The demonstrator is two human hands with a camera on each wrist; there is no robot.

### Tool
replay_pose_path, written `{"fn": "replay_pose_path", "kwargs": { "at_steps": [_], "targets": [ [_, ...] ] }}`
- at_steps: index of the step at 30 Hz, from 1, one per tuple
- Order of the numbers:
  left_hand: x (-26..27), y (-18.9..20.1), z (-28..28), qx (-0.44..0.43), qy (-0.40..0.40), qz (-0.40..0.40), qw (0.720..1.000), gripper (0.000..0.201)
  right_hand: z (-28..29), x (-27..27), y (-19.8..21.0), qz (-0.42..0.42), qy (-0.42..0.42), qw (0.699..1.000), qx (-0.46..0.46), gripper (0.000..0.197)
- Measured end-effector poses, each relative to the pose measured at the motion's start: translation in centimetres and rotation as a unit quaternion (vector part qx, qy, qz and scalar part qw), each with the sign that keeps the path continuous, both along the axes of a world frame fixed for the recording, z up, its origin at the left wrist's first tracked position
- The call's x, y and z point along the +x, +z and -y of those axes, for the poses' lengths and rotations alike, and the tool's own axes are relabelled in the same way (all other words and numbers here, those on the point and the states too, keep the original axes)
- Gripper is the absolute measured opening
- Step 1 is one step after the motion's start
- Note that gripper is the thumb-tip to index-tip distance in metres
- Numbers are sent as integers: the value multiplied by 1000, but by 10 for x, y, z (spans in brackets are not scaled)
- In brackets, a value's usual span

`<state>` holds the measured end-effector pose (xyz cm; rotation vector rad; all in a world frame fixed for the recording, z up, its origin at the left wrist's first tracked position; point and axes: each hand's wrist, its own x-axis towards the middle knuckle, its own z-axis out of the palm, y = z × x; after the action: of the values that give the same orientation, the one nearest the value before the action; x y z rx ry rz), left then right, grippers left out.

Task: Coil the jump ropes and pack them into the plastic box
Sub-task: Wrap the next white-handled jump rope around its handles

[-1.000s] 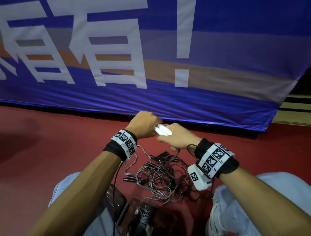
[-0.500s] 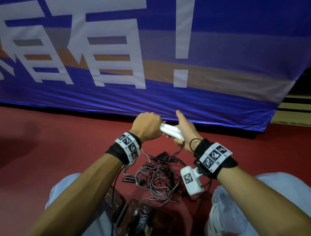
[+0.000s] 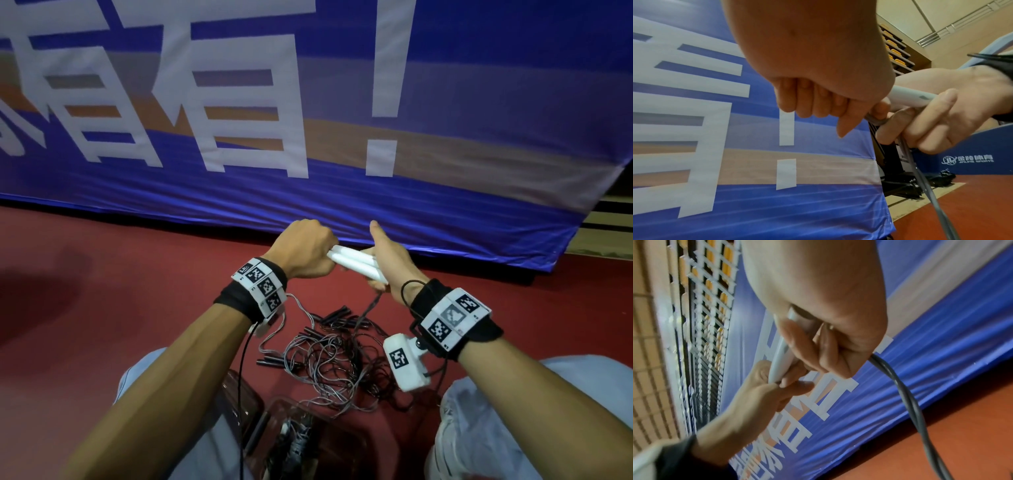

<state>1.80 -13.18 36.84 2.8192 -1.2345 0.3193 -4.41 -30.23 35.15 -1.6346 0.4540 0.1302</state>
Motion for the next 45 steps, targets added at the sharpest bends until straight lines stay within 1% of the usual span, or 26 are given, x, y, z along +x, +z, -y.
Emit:
{"fn": "replay_pose_path", "kwargs": {
  "at_steps": [2, 3, 5, 6, 8, 9, 11, 13, 14, 15, 17, 18, 19, 20, 22, 23, 24, 25, 28, 30, 35, 38, 40, 42, 44, 45],
  "targets": [
    [2, 2, -1, -18, 45, -15, 999, 41, 1, 2, 1, -7, 42, 991, 125, 94],
    [4, 3, -2, -41, 73, -33, 996, 42, 2, 3, 2, -6, 56, 978, 199, 98],
    [12, 2, -2, -111, 139, -89, 980, 34, 2, 2, 6, 6, 67, 946, 318, 99],
    [15, 1, -2, -136, 170, -110, 970, 29, -1, 1, 7, 12, 65, 936, 345, 94],
    [16, -4, 0, -134, 205, -124, 961, 23, -7, 2, 2, 4, 50, 944, 327, 85],
    [16, -8, 1, -117, 217, -126, 961, 18, -10, 3, -1, -7, 47, 951, 306, 86],
    [14, -16, 3, -77, 248, -121, 958, 13, -16, 1, -8, -23, 58, 956, 287, 100],
    [13, -23, 4, -53, 273, -126, 952, 20, -22, -4, -14, -20, 80, 959, 271, 105],
    [12, -26, 5, -44, 280, -129, 950, 22, -27, -8, -16, -14, 91, 967, 238, 99],
    [10, -29, 5, -31, 279, -128, 951, 22, -32, -11, -17, -8, 107, 977, 185, 86],
    [6, -35, 8, 5, 267, -128, 955, 21, -38, -17, -19, -5, 160, 986, 38, 55],
    [2, -39, 10, 26, 261, -130, 956, 22, -37, -18, -21, -5, 192, 980, -57, 42],
    [-1, -44, 11, 46, 259, -130, 956, 24, -34, -19, -21, 0, 218, 962, -165, 33],
    [-5, -49, 13, 66, 255, -127, 956, 24, -28, -19, -20, 15, 231, 934, -273, 29],
    [-11, -56, 17, 102, 243, -118, 957, 25, -15, -19, -13, 56, 208, 866, -452, 24],
    [-14, -59, 19, 119, 231, -108, 960, 26, -7, -18, -9, 77, 183, 838, -508, 25],
    [-16, -61, 21, 135, 214, -91, 963, 28, 0, -16, -7, 95, 161, 821, -539, 29],
    [-19, -61, 23, 148, 193, -71, 967, 30, 8, -14, -5, 108, 147, 814, -551, 35],
    [-21, -59, 26, 162, 130, -27, 978, 34, 28, -5, -3, 127, 136, 809, -558, 53],
    [-21, -54, 24, 155, 105, -27, 982, 33, 37, 0, -3, 146, 143, 819, -536, 57],
    [-21, -35, 20, 75, 92, -28, 993, 35, 49, 10, 1, 201, 135, 909, -338, 52],
    [-24, -24, 15, 24, 81, -34, 996, 27, 51, 9, 6, 154, 165, 942, -248, 54],
    [-28, -19, 10, -24, 66, -53, 996, 24, 53, 8, 4, 84, 227, 955, -170, 49],
    [-32, -15, 7, -93, 53, -62, 992, 27, 55, 9, -1, 41, 276, 959, -48, 29],
    [-35, -7, 6, -137, 57, -73, 986, 25, 48, 7, -8, 23, 287, 954, 79, 21],
    [-35, -4, 5, -149, 66, -83, 983, 24, 38, 5, -10, 23, 292, 949, 117, 19]
  ]
}}
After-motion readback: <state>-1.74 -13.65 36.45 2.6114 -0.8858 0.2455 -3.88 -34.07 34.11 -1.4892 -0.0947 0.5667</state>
